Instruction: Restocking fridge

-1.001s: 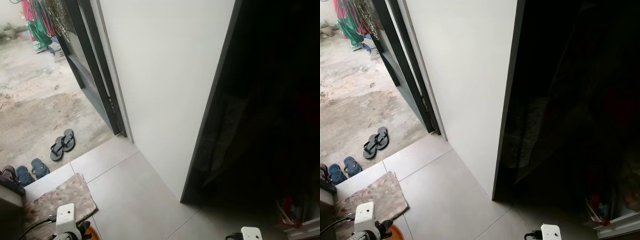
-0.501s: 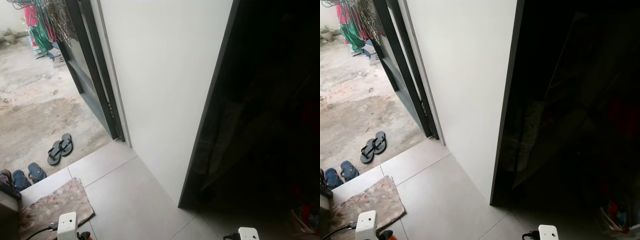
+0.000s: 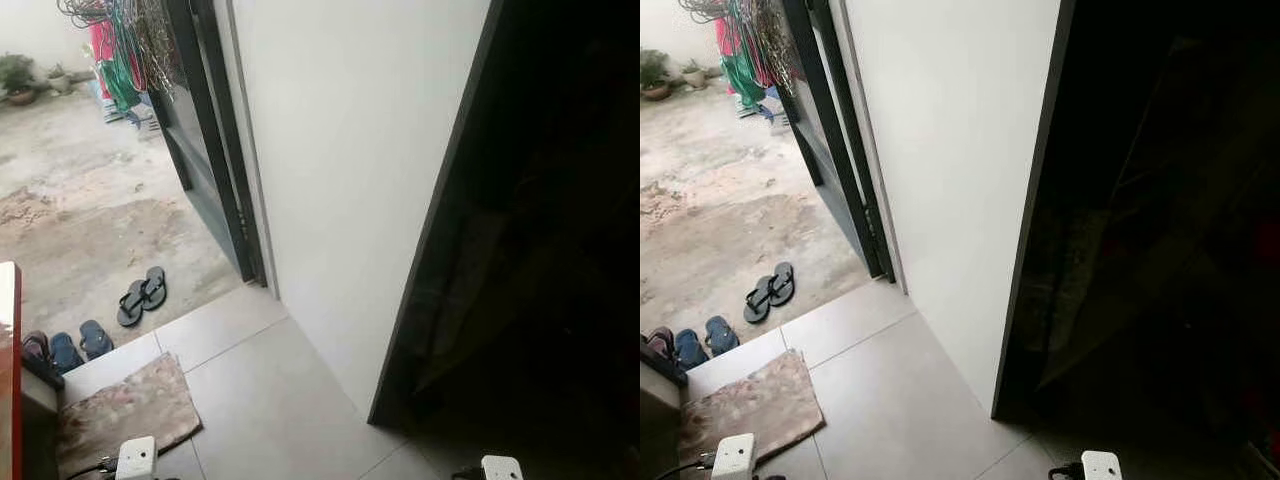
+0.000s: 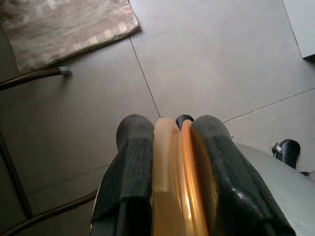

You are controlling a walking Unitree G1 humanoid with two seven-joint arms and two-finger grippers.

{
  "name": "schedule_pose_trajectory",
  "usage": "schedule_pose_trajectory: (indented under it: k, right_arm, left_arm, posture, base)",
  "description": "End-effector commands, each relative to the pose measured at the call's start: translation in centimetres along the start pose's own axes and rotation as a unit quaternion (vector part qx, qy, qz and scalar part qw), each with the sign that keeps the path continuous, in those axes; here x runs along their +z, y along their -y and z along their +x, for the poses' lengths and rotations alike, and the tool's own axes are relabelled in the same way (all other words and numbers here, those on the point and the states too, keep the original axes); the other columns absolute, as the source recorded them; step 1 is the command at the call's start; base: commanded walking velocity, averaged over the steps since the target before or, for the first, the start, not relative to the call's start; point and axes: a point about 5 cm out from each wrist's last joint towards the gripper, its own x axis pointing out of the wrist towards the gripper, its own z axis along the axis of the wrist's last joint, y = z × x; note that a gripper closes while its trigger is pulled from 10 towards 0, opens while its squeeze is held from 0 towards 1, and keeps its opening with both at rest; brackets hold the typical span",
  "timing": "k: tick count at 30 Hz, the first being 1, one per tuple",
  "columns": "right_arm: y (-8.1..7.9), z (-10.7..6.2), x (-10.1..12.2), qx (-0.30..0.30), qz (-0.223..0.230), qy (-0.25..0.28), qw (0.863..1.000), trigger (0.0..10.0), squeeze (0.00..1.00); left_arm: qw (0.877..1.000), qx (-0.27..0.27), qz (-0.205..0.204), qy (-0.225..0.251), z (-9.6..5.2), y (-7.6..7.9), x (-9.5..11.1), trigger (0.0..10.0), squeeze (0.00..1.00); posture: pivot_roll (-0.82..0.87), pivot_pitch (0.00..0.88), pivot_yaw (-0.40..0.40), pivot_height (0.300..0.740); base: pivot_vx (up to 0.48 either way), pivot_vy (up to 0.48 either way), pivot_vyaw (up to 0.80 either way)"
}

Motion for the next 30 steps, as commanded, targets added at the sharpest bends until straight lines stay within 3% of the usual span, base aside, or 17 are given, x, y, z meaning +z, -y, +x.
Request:
schedule_pose_trajectory:
  k: [1, 6, 10, 14, 21, 30]
  right_arm:
    - [-0.06, -0.03, -0.13, 0.000, -0.009, 0.001, 1.000, 10.0, 0.00]
    - [0.10, -0.01, 0.00, -0.002, -0.031, -0.002, 1.000, 10.0, 0.00]
    - [0.14, 0.00, 0.01, -0.006, -0.001, -0.002, 1.000, 10.0, 0.00]
    - [0.01, 0.00, -0.04, -0.005, -0.004, -0.001, 1.000, 10.0, 0.00]
    - [0.18, 0.01, 0.06, -0.008, -0.019, -0.003, 1.000, 10.0, 0.00]
    - [0.13, 0.03, 0.13, -0.006, -0.002, -0.002, 1.000, 10.0, 0.00]
  left_arm:
    - [1.000, 0.004, 0.005, -0.006, -0.09, -0.40, -0.14, 10.0, 0.00]
    - [1.000, 0.008, 0.004, -0.007, -0.10, -0.48, -0.17, 10.0, 0.00]
    - [1.000, 0.015, -0.003, -0.007, -0.12, -0.59, -0.27, 10.0, 0.00]
    - [1.000, 0.013, -0.003, -0.006, -0.15, -0.69, -0.26, 10.0, 0.00]
    - [1.000, 0.012, -0.004, -0.003, -0.15, -0.82, -0.04, 10.0, 0.00]
    - [1.000, 0.010, -0.005, -0.001, -0.13, -0.85, 0.15, 10.0, 0.00]
  posture:
    - [-0.02, 0.000, 0.026, 0.740]
    - [-0.02, 0.056, 0.025, 0.740]
    - [-0.02, 0.076, 0.025, 0.740]
    - [-0.02, 0.095, 0.025, 0.740]
    - [-0.03, 0.106, 0.025, 0.740]
    - [-0.03, 0.107, 0.022, 0.740]
  base:
    - [0.000, 0.000, 0.00]
    - [0.000, -0.241, 0.64]
    - [0.000, -0.262, 0.13]
    - [0.000, -0.290, 0.00]
    - [0.000, -0.296, 0.35]
    - [0.000, -0.298, 0.22]
